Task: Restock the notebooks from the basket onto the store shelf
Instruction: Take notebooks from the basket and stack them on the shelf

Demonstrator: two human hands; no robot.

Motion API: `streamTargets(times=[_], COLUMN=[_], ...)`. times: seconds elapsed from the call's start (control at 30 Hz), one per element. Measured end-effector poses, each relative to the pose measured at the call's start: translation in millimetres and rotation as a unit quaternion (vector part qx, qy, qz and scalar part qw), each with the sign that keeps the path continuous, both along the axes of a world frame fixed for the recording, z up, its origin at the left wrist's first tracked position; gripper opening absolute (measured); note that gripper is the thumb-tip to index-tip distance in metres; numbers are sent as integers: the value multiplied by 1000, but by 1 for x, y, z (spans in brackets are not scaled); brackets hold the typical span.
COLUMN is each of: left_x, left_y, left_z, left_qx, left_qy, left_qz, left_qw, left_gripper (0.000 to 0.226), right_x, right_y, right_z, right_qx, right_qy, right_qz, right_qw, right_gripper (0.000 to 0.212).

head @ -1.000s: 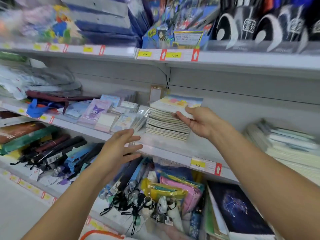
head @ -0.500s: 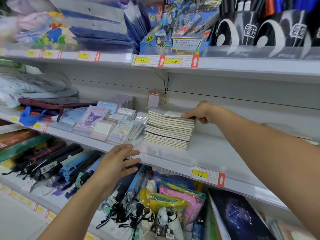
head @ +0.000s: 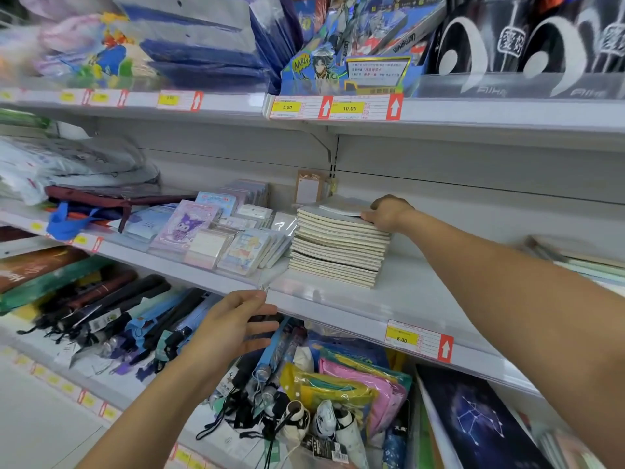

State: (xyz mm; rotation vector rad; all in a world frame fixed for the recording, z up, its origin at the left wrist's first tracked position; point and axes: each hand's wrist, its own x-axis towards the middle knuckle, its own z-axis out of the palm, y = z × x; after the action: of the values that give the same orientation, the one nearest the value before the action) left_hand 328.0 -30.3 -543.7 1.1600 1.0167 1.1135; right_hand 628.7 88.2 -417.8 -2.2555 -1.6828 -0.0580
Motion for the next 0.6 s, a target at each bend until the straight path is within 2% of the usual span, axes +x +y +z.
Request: streamTargets(times=[0.07, 0.13, 0.17, 0.2, 0.23, 0.27, 0.3, 0.33, 0.37, 0.4, 0.43, 0.47, 0.53, 0.57, 0.6], left_x=[-4, -7, -8, -8, -10, -12, -14, -17, -20, -23, -25, -27, -32, -35, -39], left_y=[-1, -6, -8, -11, -12, -14, -16, -19, -23, -28, -32, -35, -42, -45, -46], left_z=[-2, -4, -6, -8, -12, -19, -30, -41, -53, -65, -76, -84, -96, -98, -98], left_qx=[-7, -18, -20, -24, -30, -38, -46, -55, -66, -80, -91, -100, -97, -88, -79], left_qy=[6, 24, 45, 70, 105, 149, 210, 279, 352, 419, 478, 531, 603, 618, 621], left_qz=[0, -4, -9, -14, -19, -30, -49, -79, -117, -160, -205, -252, -328, -346, -351], left_qw=[1000, 1000, 999, 997, 994, 988, 975, 956, 926, 890, 849, 803, 721, 700, 696], left_gripper=[20, 19, 18, 18, 19, 21, 25, 31, 36, 39, 40, 40, 40, 41, 41], right_x=[1, -6, -14, -30, -53, -78, -102, -122, -138, -148, -151, -149, -132, -121, -113], right_y=[-13, -44, -65, -92, -119, -145, -165, -180, -192, -203, -212, -221, -245, -257, -268], right_z=[-5, -25, -45, -71, -102, -138, -180, -222, -263, -302, -338, -368, -416, -435, -451], right_qx=[42, 201, 319, 427, 481, 474, 407, 294, 134, -48, -197, -289, -352, -373, -392], right_qy=[15, 68, 104, 153, 217, 270, 304, 328, 336, 314, 269, 222, 181, 182, 188], right_qz=[-18, -38, -33, -8, 30, 67, 100, 135, 161, 180, 190, 192, 123, 78, 47], right_qw=[999, 976, 941, 891, 849, 835, 855, 887, 918, 931, 923, 911, 910, 907, 899], right_gripper=[41, 36, 32, 27, 20, 14, 9, 7, 15, 29, 46, 62, 95, 117, 140])
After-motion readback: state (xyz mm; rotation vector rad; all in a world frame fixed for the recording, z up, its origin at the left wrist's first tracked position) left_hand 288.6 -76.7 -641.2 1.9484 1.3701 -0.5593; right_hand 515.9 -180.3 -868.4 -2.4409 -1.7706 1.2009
